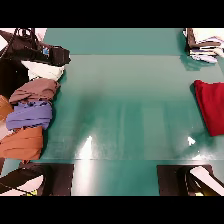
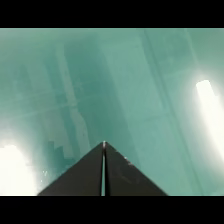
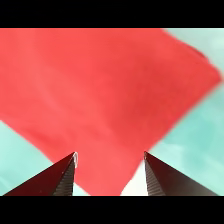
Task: Fold the shirts.
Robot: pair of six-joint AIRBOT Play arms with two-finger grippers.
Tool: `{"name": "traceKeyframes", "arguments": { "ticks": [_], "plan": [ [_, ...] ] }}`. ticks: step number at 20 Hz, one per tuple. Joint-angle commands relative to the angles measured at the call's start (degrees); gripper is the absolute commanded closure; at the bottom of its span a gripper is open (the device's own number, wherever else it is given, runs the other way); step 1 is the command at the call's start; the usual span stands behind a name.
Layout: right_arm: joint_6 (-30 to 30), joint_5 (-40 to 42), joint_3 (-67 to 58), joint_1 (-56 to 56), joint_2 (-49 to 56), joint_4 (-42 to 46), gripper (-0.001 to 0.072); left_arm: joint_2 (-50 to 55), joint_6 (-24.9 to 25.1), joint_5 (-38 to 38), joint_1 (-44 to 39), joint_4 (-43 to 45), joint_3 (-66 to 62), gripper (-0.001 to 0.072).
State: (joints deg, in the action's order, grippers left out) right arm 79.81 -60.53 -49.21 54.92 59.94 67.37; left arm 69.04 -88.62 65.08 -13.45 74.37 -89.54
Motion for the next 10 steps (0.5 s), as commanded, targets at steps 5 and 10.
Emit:
{"name": "traceKeyframes", "arguments": {
  "ticks": [5, 10],
  "plan": [
    [0.72, -10.64, -13.14, -6.49, -2.12, -9.07, 0.0214, 0.00, 0.13, 0.11, -0.02, -0.02, -0.04, 0.0681],
    [0.70, -9.92, -13.18, -32.46, -7.19, -12.79, 0.0227, 0.00, 0.11, 0.31, -0.02, -0.13, -0.04, 0.0682]
  ]
}}
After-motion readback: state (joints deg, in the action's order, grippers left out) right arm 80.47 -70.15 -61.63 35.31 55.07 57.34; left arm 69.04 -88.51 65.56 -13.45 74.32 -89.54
